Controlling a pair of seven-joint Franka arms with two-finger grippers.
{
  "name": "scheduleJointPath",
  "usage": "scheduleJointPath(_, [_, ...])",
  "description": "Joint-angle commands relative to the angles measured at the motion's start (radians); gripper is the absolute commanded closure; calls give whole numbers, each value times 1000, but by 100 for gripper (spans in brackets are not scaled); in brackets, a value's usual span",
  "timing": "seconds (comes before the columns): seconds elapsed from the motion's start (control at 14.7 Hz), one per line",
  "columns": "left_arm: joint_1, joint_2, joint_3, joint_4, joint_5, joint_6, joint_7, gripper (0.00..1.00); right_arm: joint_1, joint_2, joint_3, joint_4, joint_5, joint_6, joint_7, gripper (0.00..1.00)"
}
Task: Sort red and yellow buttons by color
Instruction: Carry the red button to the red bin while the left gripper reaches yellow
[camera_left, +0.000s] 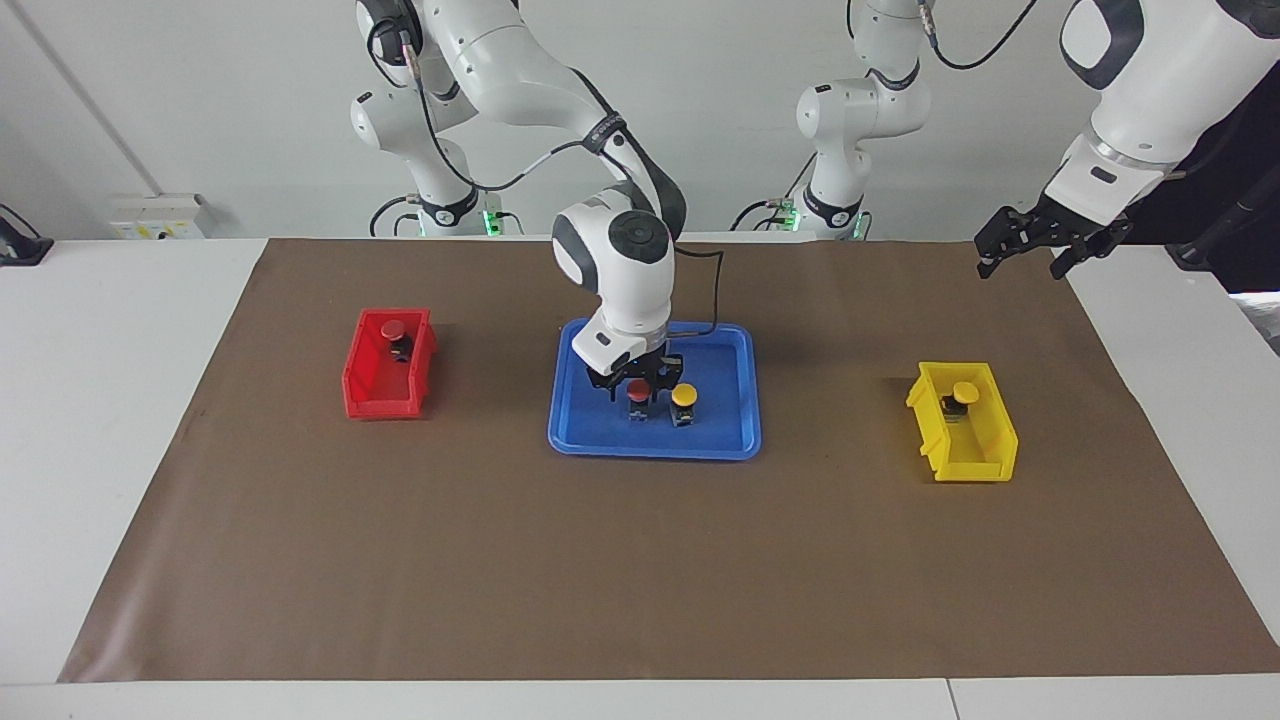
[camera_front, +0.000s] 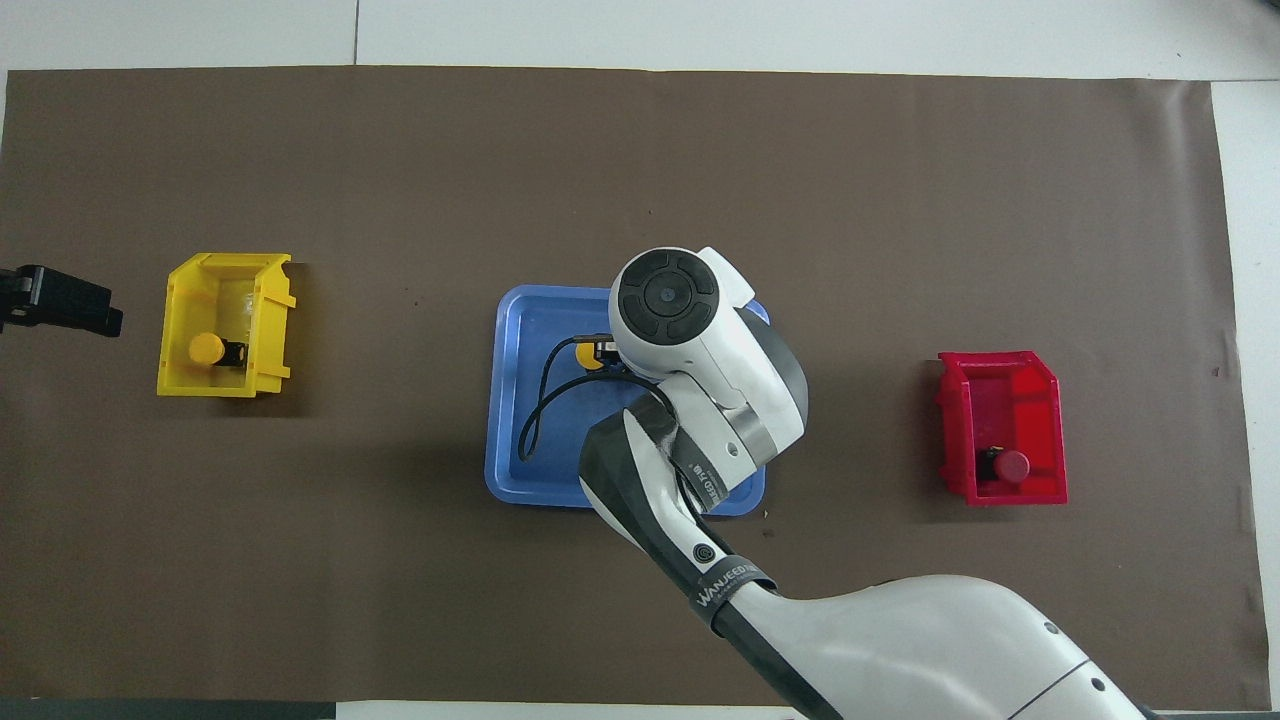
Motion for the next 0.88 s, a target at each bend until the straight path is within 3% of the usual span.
scheduleJointPath(0.0, [0, -6, 1, -11, 13, -2, 9, 0, -8, -25, 7, -24, 2, 18, -19, 58])
scheduleJointPath(0.2, [-5, -40, 0, -86, 13, 82, -27, 0, -8, -24, 7, -8, 2, 16, -12, 77])
scheduleJointPath(0.41, [-95, -69, -3, -217, -11, 257, -232, 0, -23, -37, 4, 9, 2, -16, -18, 82])
scheduleJointPath(0.54, [-180, -13, -3, -225, -18, 330, -356, 0, -86, -106, 4, 7, 0, -63, -31, 83])
scheduleJointPath(0.82, [-409, 162, 1, -216, -10, 536, -722, 0, -239, -286, -4, -65, -23, -277, -262, 82])
